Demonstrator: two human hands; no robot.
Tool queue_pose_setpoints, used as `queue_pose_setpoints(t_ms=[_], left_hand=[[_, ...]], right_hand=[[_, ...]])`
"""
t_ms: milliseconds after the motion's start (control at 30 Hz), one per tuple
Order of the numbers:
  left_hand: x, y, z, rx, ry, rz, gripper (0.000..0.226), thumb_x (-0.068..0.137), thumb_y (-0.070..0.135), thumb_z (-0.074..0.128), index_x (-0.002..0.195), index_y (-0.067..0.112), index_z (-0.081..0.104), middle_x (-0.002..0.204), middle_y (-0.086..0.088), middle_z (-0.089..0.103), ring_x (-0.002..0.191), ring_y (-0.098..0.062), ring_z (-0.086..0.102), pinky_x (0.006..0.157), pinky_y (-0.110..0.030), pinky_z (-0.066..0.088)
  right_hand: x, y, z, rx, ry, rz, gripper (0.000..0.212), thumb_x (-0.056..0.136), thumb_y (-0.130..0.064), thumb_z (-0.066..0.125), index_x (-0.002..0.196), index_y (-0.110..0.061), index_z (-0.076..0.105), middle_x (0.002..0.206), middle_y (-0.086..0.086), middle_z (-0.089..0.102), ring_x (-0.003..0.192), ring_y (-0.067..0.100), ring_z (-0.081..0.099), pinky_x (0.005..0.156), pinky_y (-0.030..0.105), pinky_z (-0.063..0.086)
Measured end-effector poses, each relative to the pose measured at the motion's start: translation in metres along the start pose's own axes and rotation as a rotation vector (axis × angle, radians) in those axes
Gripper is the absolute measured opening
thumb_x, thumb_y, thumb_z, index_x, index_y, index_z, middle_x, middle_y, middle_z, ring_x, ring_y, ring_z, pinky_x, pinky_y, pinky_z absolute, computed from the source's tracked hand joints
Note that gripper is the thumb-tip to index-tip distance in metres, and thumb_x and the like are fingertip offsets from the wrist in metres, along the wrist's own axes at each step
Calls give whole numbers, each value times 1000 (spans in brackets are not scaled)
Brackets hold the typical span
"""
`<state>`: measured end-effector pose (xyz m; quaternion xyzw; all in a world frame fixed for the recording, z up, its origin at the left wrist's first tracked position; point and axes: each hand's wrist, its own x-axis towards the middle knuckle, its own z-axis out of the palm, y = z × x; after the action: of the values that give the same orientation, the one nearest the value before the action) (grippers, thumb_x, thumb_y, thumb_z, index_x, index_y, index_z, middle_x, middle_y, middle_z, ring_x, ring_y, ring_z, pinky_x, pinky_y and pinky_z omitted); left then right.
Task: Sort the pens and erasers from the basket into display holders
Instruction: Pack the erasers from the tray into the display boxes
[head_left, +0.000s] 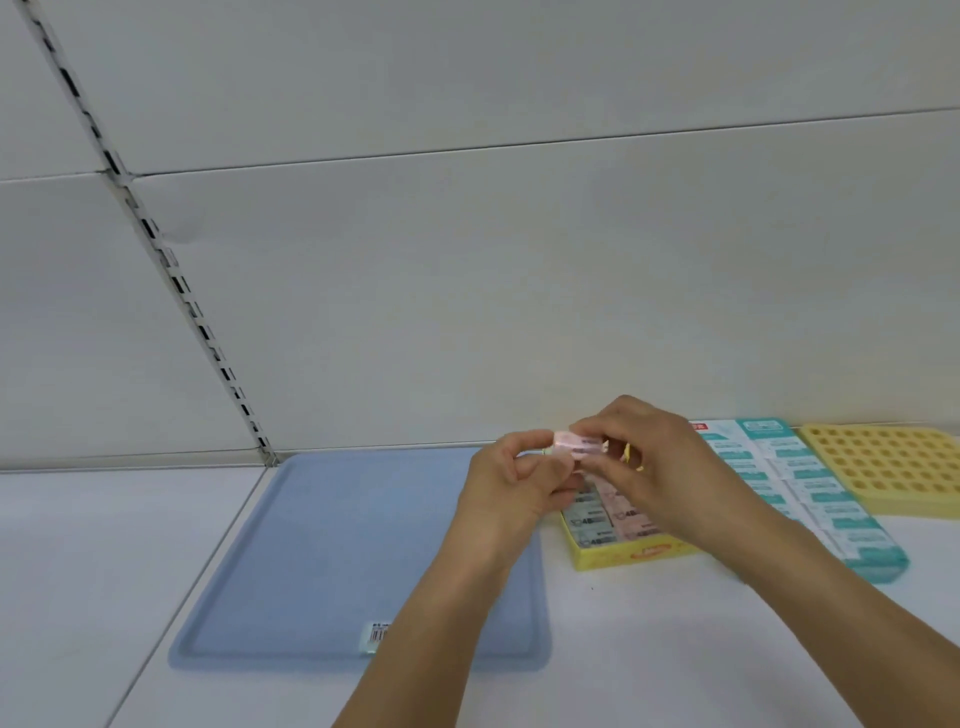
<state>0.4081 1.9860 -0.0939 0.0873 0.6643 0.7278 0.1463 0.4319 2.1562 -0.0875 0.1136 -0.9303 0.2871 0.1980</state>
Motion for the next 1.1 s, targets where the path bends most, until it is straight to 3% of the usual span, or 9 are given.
queue_pose_setpoints(t_ms=[100,167,333,533,667,767,900,1000,1100], left_hand=[[13,-8,-3,479,113,210,20,92,21,63,112,23,65,105,10,70,96,-2,65,86,-19,49],[19,-13,-6,778,90,283,18,92,30,64,109,29,67,112,17,66,105,-1,57,91,-24,45],[36,-13,-3,1124,-7,280,19,89,31,65,108,27,70,119,13,65,111,-11,55,91,-30,45],[40,-14,0,1185,14,302,15,89,29,65,95,20,75,111,5,69,102,-17,60,84,-36,50],[42,-14,-1,1173,-37,268,16,91,29,63,98,20,75,114,6,68,104,-16,59,86,-35,50],[34,-4,-21,899,-74,211,21,94,30,62,112,25,71,122,12,64,108,-4,54,97,-22,41],[8,6,-70,771,14,195,19,94,25,62,110,30,70,108,25,63,93,13,55,79,2,36],[-13,3,-94,829,-17,104,14,91,23,67,101,30,73,98,18,70,84,12,59,74,-5,40],[-27,0,-104,891,-56,80,6,86,24,71,88,29,75,90,14,70,82,2,61,74,-15,42]], right_hand=[[-2,20,-11,-168,13,120,18,92,-30,62,109,-26,66,95,-8,58,82,8,55,78,33,47],[-6,28,-14,-226,-49,173,19,94,-34,57,111,-27,64,99,-9,59,89,10,55,81,32,46],[-5,28,-3,-386,-165,106,20,96,-32,53,115,-30,61,108,-10,57,99,13,51,84,30,40],[0,34,4,-339,-206,118,17,94,-27,57,107,-28,68,105,-12,52,100,11,49,75,31,42],[1,32,5,-356,-214,115,18,93,-26,57,103,-31,72,103,-10,57,102,15,51,77,34,45],[-1,27,5,-384,-157,90,22,94,-28,57,111,-30,70,106,-7,58,101,17,51,81,36,41],[-4,7,14,-221,-35,-4,15,89,-21,65,100,-24,74,97,-4,63,95,22,55,78,38,42],[0,-13,33,-213,-143,-166,16,86,-30,61,95,-27,74,90,-4,65,91,23,57,74,34,38],[4,-33,52,-356,-306,-206,25,94,-41,52,109,-30,68,107,-7,60,107,17,48,83,33,32]])
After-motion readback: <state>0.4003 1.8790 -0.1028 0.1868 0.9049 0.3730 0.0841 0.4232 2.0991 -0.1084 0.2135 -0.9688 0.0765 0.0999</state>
